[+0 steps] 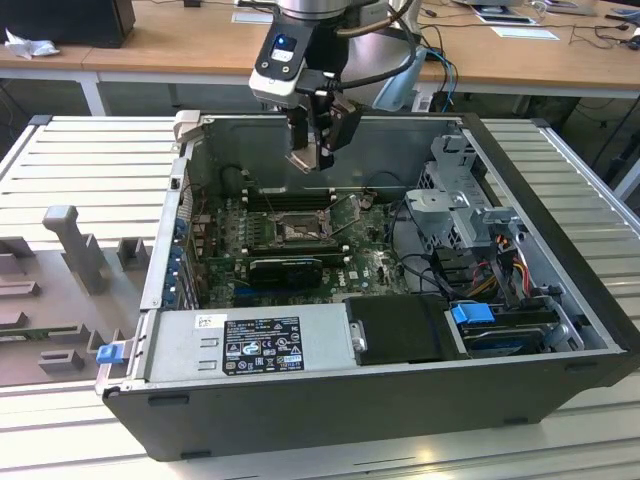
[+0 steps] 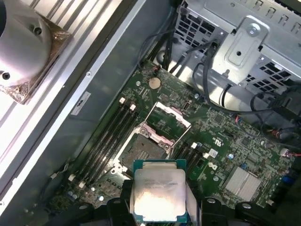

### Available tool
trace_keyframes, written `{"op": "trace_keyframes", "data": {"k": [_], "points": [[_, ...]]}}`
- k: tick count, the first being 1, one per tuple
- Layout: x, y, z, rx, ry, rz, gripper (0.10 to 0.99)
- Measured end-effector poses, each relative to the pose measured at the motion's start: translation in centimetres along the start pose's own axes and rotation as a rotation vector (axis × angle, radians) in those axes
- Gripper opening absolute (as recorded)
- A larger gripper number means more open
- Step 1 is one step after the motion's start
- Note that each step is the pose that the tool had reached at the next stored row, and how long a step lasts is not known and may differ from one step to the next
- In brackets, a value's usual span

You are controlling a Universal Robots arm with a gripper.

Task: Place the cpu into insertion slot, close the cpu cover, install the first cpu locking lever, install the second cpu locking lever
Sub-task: 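Place the cpu into insertion slot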

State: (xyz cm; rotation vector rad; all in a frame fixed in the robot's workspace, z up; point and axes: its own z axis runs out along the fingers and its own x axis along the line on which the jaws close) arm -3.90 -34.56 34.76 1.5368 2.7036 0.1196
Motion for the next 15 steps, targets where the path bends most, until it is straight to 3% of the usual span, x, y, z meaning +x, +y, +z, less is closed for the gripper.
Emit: {"op": "trace_keyframes", "data": {"k": [2, 8, 15], "points": [[0.0, -0.01, 0.12, -0.001, -0.0046, 0.056, 0.529], [0.0, -0.03, 0.33, -0.001, -0.0101, 0.125, 0.529], [-0.01, -0.05, 0.64, -0.003, -0.0223, 0.275, 0.529]]}}
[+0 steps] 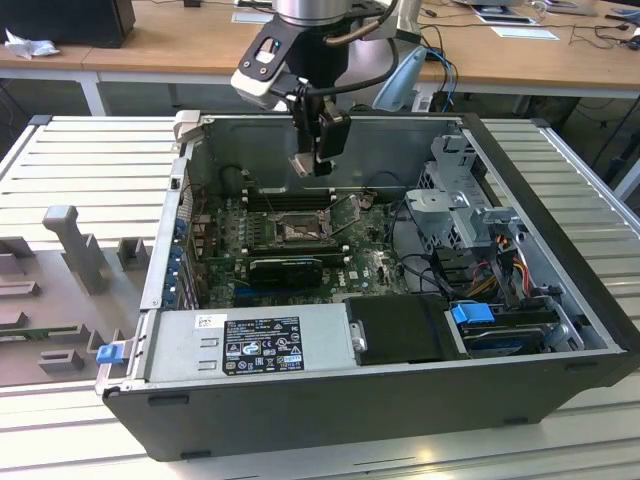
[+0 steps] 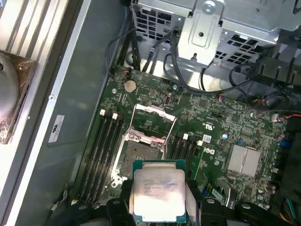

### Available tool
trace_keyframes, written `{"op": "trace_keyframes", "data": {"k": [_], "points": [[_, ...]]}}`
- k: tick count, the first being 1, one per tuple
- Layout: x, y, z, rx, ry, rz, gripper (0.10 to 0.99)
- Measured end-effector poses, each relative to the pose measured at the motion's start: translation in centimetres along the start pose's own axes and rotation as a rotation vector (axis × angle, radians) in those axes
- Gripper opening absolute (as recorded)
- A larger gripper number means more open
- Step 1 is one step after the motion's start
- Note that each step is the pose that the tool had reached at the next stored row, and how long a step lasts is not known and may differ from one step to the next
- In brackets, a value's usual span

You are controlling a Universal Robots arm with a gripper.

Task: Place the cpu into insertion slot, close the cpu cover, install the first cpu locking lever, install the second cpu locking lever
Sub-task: 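Place the cpu into insertion slot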

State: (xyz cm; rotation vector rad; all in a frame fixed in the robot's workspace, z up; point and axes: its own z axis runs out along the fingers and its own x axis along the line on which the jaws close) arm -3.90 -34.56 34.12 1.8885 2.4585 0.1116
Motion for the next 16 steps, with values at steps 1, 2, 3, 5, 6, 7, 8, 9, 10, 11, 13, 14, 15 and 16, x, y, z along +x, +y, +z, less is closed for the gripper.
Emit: {"op": "trace_keyframes", "data": {"k": [1, 2, 3, 5, 6, 7, 8, 9, 10, 11, 13, 14, 15, 16], "points": [[-0.01, -0.02, 0.22, 0.0, -0.0009, 0.012, 0.529], [-0.01, -0.03, 0.33, 0.0, -0.001, 0.012, 0.529], [-0.01, -0.04, 0.46, 0.0, -0.0011, 0.012, 0.529], [-0.01, -0.08, 0.96, 0.0, -0.0011, 0.014, 0.529], [-0.01, -0.09, 1.08, 0.0, -0.0019, 0.024, 0.529], [-0.01, -0.1, 1.21, -0.001, -0.0046, 0.055, 0.529], [-0.02, -0.1, 1.28, -0.001, -0.006, 0.073, 0.529], [-0.02, -0.11, 1.34, -0.001, -0.0072, 0.089, 0.529], [-0.02, -0.12, 1.43, -0.001, -0.0094, 0.116, 0.529], [-0.02, -0.12, 1.52, -0.002, -0.0103, 0.129, 0.529], [-0.03, -0.16, 1.92, -0.002, -0.0128, 0.157, 0.529], [-0.03, -0.17, 2.14, -0.002, -0.0139, 0.169, 0.529], [-0.02, -0.2, 2.53, -0.002, -0.0155, 0.19, 0.529], [-0.02, -0.24, 2.99, -0.002, -0.0171, 0.21, 0.529]]}}
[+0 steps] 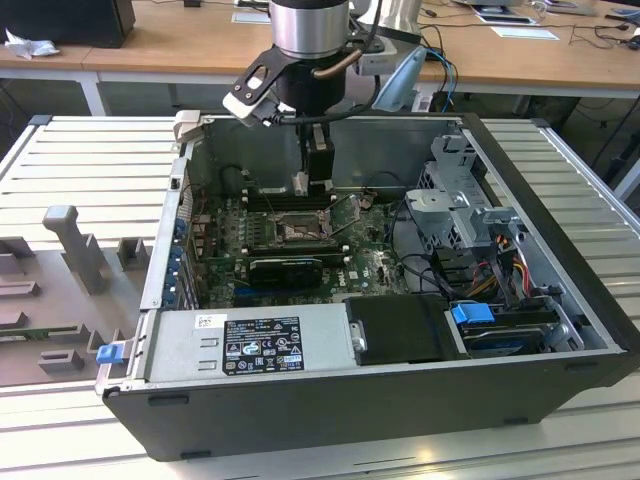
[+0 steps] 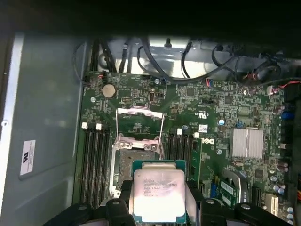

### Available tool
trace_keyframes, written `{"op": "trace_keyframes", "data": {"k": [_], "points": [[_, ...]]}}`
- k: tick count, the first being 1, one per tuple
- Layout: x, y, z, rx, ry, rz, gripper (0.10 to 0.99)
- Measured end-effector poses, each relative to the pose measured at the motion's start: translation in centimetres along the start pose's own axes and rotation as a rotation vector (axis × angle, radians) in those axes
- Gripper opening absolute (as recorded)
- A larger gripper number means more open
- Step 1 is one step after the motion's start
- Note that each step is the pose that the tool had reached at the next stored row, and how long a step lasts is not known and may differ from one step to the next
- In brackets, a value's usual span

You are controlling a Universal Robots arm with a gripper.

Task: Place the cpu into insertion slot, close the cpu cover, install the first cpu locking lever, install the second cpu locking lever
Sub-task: 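Place the cpu into insertion slot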

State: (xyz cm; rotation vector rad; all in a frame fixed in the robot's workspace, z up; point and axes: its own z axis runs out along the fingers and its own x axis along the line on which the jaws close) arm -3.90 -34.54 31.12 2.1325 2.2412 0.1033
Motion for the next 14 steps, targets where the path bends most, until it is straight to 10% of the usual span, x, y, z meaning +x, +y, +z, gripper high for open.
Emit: {"op": "trace_keyframes", "data": {"k": [14], "points": [[-0.02, -0.1, 1.23, 0.003, -0.0015, 0.024, 0.529]]}}
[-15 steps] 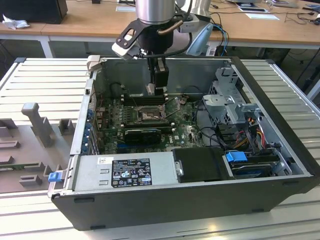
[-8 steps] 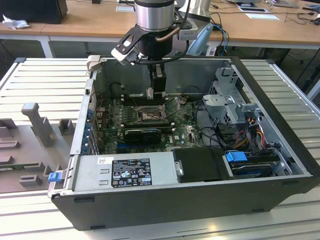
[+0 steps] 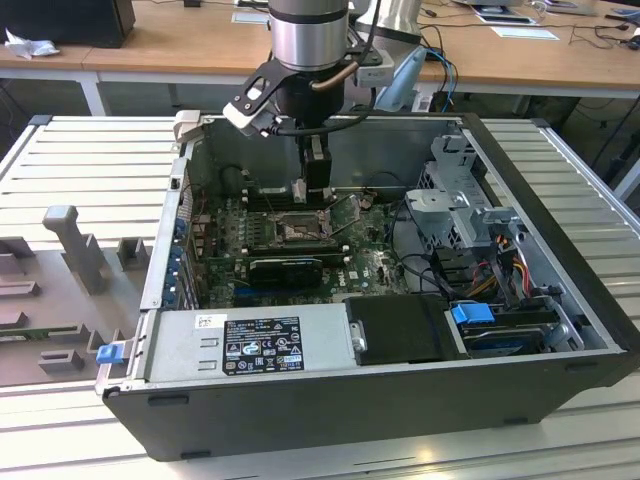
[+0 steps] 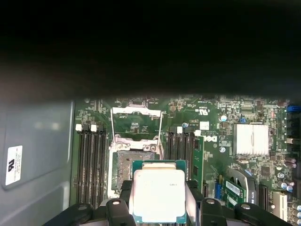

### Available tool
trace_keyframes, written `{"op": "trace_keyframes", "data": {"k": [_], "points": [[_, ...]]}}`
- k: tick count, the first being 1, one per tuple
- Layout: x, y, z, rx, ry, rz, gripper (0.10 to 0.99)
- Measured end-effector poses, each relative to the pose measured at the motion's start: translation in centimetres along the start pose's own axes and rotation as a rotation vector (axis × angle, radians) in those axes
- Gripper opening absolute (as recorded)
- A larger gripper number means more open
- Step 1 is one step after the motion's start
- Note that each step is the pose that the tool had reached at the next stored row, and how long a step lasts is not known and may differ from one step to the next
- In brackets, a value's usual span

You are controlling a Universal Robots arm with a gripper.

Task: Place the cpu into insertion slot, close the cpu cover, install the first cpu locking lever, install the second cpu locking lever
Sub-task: 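Place the cpu into insertion slot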

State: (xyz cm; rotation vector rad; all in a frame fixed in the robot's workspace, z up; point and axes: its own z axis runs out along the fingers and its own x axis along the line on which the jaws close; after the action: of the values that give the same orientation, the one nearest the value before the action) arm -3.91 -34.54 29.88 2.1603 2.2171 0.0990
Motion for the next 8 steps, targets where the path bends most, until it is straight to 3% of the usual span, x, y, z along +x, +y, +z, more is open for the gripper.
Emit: {"op": "trace_keyframes", "data": {"k": [8], "points": [[-0.02, -0.05, 0.66, 0.0, 0.0005, 0.001, 0.529]]}}
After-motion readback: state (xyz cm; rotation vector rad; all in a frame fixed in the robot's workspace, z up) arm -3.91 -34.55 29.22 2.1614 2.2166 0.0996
